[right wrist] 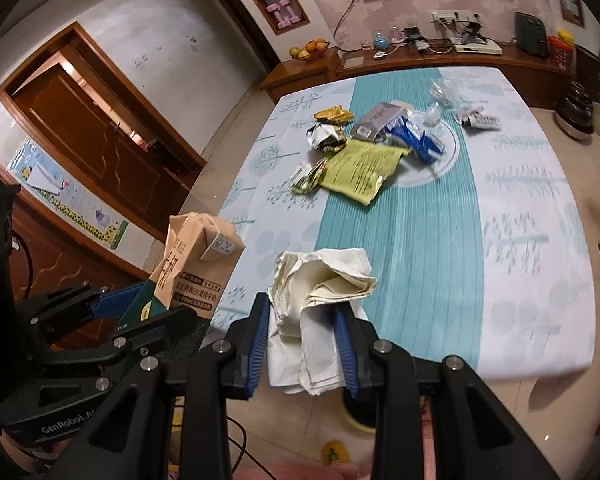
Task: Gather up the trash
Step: 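Carry carton and tissue over the black bin and open both tools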
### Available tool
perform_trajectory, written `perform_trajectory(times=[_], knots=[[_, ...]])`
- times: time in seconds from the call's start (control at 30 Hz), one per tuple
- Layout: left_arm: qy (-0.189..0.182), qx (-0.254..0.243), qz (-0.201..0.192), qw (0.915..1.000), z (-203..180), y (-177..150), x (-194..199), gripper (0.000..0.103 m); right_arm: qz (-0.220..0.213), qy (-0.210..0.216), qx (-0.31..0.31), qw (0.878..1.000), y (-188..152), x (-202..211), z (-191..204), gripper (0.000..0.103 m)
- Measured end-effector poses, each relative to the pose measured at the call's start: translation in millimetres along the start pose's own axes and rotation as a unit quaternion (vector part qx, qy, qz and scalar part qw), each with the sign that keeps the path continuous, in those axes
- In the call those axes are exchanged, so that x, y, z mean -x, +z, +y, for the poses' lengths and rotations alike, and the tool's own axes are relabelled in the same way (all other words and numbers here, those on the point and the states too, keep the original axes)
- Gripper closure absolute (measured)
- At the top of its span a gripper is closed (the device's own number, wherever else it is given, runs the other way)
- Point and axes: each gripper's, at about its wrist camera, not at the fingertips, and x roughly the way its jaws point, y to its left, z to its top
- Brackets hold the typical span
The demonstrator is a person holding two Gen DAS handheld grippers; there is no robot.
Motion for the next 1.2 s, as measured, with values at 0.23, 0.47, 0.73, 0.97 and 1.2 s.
perform_trajectory(times=[0.23,0.47,0.73,0.97,1.2], knots=[[-0.014,-0.009,0.033,0.9993,12,-54,-1,0.063,0.011,-0.013,-0.042,0.999,-57,0,22,0.071],[-0.036,0.0,0.073,0.9967,5,-87,-32,0.063,0.054,-0.028,-0.072,0.996,-99,-15,17,0.071],[-0.057,0.028,0.109,0.992,-15,-130,-114,0.063,0.101,-0.04,-0.107,0.988,-146,-63,-29,0.071],[-0.064,0.091,0.132,0.985,-16,-170,-230,0.062,0.136,-0.054,-0.141,0.979,-198,-142,-99,0.07],[-0.048,0.111,0.145,0.9821,-16,-195,-315,0.06,0.142,-0.062,-0.16,0.975,-233,-217,-151,0.066]])
